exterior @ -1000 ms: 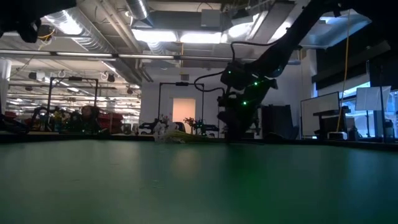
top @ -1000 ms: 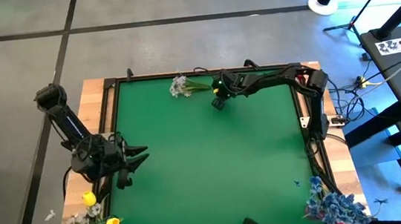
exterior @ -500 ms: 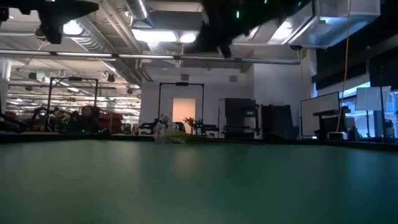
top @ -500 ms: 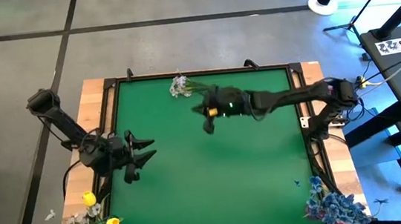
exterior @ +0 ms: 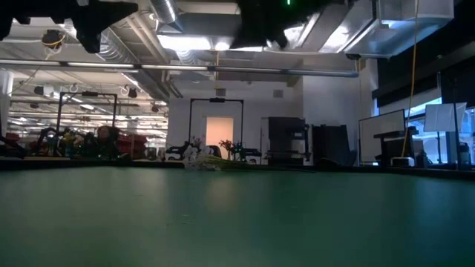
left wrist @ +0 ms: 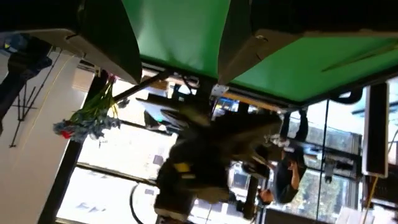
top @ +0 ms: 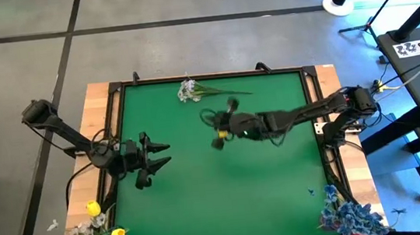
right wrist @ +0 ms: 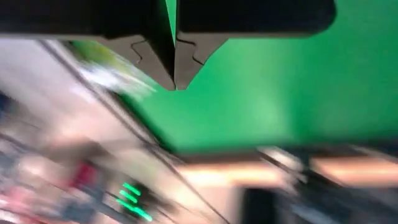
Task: Sort flowers into vase by color
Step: Put the white flowers into the blue vase
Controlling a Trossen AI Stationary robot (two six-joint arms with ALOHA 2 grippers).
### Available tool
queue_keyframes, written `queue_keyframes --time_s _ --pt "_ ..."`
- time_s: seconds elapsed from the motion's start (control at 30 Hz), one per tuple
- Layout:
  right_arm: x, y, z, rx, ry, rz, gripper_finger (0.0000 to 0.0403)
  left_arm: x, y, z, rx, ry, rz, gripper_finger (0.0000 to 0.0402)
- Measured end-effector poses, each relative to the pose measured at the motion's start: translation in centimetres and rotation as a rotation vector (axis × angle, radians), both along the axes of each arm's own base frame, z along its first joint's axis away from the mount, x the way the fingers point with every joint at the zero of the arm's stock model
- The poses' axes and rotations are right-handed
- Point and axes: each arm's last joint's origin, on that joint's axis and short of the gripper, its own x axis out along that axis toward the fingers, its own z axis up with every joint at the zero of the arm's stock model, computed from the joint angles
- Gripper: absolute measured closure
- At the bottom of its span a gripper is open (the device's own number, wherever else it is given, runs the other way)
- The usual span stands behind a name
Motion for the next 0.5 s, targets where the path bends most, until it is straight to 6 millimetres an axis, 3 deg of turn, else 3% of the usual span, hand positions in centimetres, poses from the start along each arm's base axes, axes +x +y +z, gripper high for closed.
queue_keyframes --time_s 0.17,0.37,0.5 --pt "-1.5 -6.7 -2.5 0.066 0.240 -0.177 0.0377 0.1 0.1 -0.4 -0.046 0.022 0.001 0.0195" --pt "-4.7 -15.3 -6.0 0.285 0.377 -0.215 0.0265 0.2 0.0 -0.8 -0.082 0.046 -0.013 0.0195" --pt "-6.5 -19.2 -9.8 0.412 0.443 -0.226 0.0203 0.3 -0.2 -0.9 -0.093 0.050 -0.041 0.0195"
